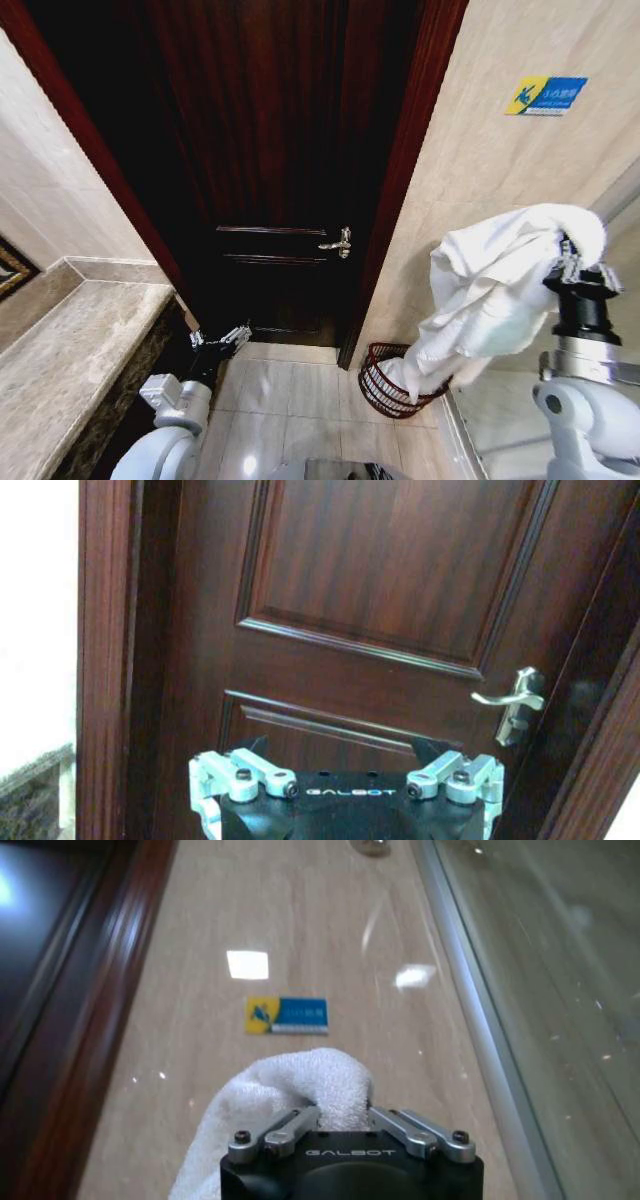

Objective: Discard the used towel into the hamper.

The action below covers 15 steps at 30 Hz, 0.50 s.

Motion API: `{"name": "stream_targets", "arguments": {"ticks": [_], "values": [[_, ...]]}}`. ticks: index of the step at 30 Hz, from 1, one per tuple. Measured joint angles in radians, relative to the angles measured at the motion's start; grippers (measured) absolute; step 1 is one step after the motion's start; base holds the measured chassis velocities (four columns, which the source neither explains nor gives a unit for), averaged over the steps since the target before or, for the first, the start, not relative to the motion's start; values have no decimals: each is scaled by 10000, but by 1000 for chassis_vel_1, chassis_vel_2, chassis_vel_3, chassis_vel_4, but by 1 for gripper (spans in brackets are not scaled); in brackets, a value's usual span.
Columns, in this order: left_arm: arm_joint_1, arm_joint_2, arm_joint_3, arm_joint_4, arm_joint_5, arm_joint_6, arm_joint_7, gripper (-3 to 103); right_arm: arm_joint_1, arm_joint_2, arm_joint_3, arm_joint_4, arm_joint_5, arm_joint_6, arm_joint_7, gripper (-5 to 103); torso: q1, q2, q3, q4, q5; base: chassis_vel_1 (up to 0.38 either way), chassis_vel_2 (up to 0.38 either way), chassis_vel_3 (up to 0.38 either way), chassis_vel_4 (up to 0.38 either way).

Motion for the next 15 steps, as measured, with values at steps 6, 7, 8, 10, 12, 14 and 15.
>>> {"name": "stream_targets", "arguments": {"ticks": [6,7,8,10,12,14,15], "values": [[0,0,0,0,0,0,0,97,191,-148,-176,-729,72,107,-179,7,0,-1,0,0,0,0,0,0,0],[0,0,0,0,0,0,0,97,234,-179,-212,-914,118,136,-257,7,-1,-1,0,0,0,0,0,0,0],[0,0,0,0,0,0,0,97,262,-193,-251,-1072,145,168,-332,7,-1,-1,0,0,-1,0,0,0,0],[0,0,0,0,0,0,0,97,276,-195,-285,-1180,150,207,-379,7,-1,-1,0,0,0,0,0,0,0],[0,0,0,0,0,0,0,97,287,-151,-399,-1525,142,389,-576,7,-1,-1,-1,0,-2,0,0,0,0],[0,0,0,0,0,0,0,97,282,-113,-446,-1702,135,487,-686,7,-1,-1,-1,0,-1,0,0,0,0],[0,0,0,0,0,0,0,97,273,-79,-488,-1885,134,590,-816,7,-1,-1,-1,0,0,0,0,0,0]]}}
